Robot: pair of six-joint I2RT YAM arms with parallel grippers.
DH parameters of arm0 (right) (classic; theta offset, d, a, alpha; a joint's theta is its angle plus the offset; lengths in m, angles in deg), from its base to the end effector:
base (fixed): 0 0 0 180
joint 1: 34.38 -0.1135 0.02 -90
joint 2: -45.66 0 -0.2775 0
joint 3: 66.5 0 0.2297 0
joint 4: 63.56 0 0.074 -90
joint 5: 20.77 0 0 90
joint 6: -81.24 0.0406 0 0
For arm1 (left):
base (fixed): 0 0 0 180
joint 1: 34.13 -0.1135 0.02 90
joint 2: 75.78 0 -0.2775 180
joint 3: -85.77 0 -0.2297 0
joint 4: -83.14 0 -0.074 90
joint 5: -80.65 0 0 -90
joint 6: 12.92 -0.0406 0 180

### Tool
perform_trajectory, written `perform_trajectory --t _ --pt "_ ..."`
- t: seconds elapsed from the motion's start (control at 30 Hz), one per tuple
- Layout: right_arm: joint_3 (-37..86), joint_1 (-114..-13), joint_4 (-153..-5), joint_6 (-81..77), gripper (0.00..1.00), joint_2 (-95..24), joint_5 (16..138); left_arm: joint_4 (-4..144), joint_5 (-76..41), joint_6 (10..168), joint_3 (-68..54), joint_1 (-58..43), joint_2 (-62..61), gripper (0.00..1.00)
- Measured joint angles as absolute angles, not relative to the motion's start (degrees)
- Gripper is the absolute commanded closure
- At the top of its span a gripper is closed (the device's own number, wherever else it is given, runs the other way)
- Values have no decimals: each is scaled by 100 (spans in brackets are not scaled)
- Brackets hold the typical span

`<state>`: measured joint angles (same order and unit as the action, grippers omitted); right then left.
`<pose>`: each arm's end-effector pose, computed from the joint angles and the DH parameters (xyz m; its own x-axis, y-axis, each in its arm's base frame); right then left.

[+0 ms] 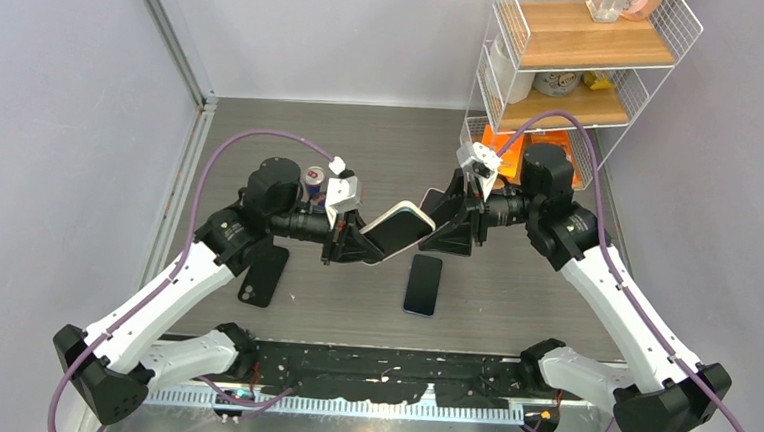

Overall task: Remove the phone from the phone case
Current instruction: Remove the phone case from the phone.

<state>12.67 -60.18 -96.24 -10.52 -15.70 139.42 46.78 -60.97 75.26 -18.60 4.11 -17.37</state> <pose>0.1549 0.1173 0.4048 -0.2013 -0.1089 -0.9735 -0.9728 -0.0940 0.2116 0.1278 -0.1412 0.3854 -0.2267 0.2038 -0.9524 0.9737 0.0228 -0.2269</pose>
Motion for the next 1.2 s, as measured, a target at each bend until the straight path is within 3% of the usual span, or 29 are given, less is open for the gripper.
perform_trajectory --t 0.13,0.27,0.43,0.53,0.9,1.2 --pt "1258 -6036 -9584 -1006 50 -1572 13944 4678 -6071 7523 -1860 411 -1713 100" --pt "1258 -6058 -9580 -986 60 -1572 13946 4676 -6027 7519 -1860 411 -1667 100" --pt "1248 -6066 -9560 -982 84 -1579 13953 4676 -5988 7519 -1860 411 -1647 100" --pt "1234 -6064 -9506 -1034 92 -1585 13872 4661 -5979 7582 -1860 411 -1647 100" --pt "1228 -6141 -9904 -1771 94 -1585 13863 4263 -6117 6734 -1838 404 -1649 100" --pt "1556 -6628 -11333 -3795 95 -1710 13660 3308 -6418 5095 -1739 369 -1649 100"
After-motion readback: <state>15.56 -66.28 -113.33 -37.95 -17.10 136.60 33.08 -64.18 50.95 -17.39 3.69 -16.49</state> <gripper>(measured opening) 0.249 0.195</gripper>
